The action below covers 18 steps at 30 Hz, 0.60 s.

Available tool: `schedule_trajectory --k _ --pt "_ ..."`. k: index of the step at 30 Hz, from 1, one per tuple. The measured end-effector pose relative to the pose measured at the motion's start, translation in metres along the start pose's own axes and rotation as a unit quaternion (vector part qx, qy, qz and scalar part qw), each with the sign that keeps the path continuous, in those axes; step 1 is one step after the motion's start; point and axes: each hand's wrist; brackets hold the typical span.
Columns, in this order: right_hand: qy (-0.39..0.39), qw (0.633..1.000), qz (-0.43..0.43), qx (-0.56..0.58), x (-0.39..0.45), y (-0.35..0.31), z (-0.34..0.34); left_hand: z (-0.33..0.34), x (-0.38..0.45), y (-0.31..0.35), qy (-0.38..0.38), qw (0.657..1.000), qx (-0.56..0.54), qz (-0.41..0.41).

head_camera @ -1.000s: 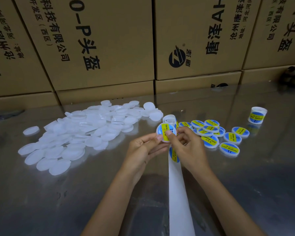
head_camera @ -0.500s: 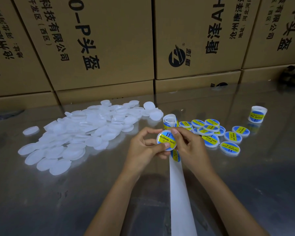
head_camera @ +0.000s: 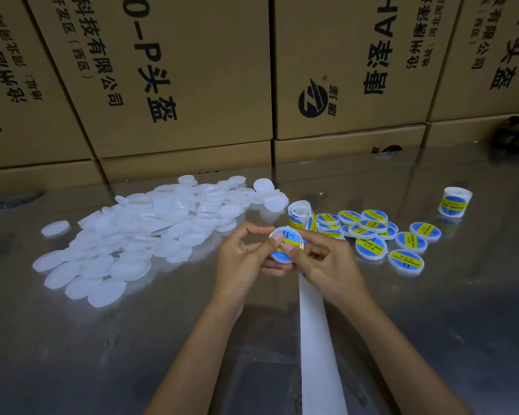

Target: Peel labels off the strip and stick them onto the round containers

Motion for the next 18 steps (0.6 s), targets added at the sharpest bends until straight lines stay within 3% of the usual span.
schedule_trajectory --k 5,9,18 --pt "0.071 0.997 0.016 0.004 -0.0021 -0.0036 -0.0002 -0.0004 0.0001 0.0017 -0.074 0.996 0.053 -0.002" --pt "0.079 0.996 -0.012 -0.031 -0.0022 -0.0035 0.0005 0.0026 0.0002 -0.0021 -0.109 0.992 0.067 -0.008" --pt "-0.008 1.0 0.02 -0.001 -0.0029 -0.0086 0.0013 -0.002 0.0 -0.0037 -0.021 0.999 0.047 0.011"
Point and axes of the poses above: each hand's wrist, its own x-axis towards the middle knuckle, its own z-axis out of the palm, y = z × x, and after that the axes turned 1 degree about -y, right-handed
